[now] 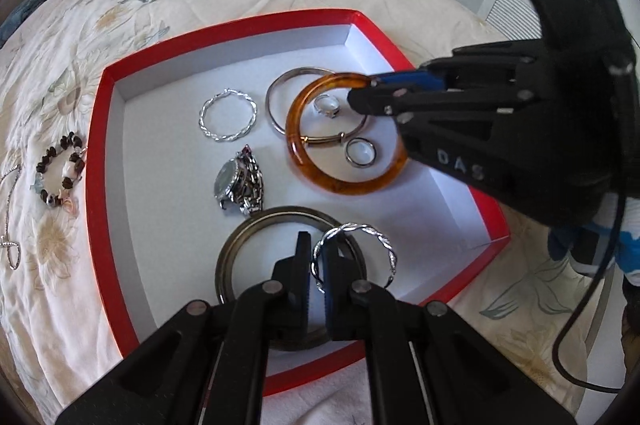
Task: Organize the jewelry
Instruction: 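Carry the hoop and amber bangle into the red box and open both grippers, then withdraw both grippers from the box toward the necklace and beaded bracelet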
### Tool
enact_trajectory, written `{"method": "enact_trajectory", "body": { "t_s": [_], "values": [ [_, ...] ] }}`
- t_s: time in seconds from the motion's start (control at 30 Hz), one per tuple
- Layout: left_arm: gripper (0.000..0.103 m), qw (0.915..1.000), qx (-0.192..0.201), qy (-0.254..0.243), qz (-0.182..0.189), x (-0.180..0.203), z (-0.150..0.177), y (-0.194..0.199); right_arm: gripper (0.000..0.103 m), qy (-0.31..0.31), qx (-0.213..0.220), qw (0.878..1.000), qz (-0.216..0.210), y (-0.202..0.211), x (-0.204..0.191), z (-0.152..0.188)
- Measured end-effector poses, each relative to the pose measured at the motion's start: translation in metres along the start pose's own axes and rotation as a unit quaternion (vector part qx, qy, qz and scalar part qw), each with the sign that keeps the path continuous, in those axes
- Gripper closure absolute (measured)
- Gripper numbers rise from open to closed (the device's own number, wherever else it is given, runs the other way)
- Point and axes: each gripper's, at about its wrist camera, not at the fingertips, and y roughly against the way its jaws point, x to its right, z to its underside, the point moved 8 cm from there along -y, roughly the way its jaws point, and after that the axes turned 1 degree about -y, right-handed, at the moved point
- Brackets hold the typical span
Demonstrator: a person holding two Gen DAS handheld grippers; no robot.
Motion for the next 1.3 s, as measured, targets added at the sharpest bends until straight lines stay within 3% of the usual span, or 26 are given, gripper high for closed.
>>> {"method": "enact_trajectory", "body": {
  "t_s": [0.47,0.53,0.7,0.83,1.07,1.23,1.3],
  "values": [
    [0.094,0.9998,-0.009,0.015,0.013,-0.003,0.000,0.002,0.087,0.027,-0.011,1.000,0.007,-0.004,-0.007,0.004],
    [0.093,0.9997,-0.012,0.016,0.015,-0.003,0.000,0.003,0.081,0.026,-0.010,1.000,0.007,-0.002,-0.006,0.004],
    [0.078,0.9993,-0.017,0.026,0.021,-0.004,0.004,0.006,0.077,0.024,-0.007,1.000,0.010,0.010,-0.007,0.006],
    [0.078,0.9990,-0.014,0.034,0.024,-0.006,0.008,0.015,0.075,0.009,0.005,1.000,0.010,0.025,-0.006,0.006],
    [0.077,0.9986,0.016,0.046,0.021,-0.008,0.017,0.053,0.070,-0.039,0.030,0.999,0.009,0.068,-0.007,0.014],
    [0.077,0.9964,0.042,0.074,0.001,-0.014,0.025,0.085,0.060,-0.052,0.045,0.998,0.000,0.100,-0.026,0.023],
    [0.071,0.9952,0.055,0.080,-0.012,-0.015,0.032,0.103,0.058,-0.049,0.050,0.998,-0.002,0.112,-0.039,0.027]
  ]
}}
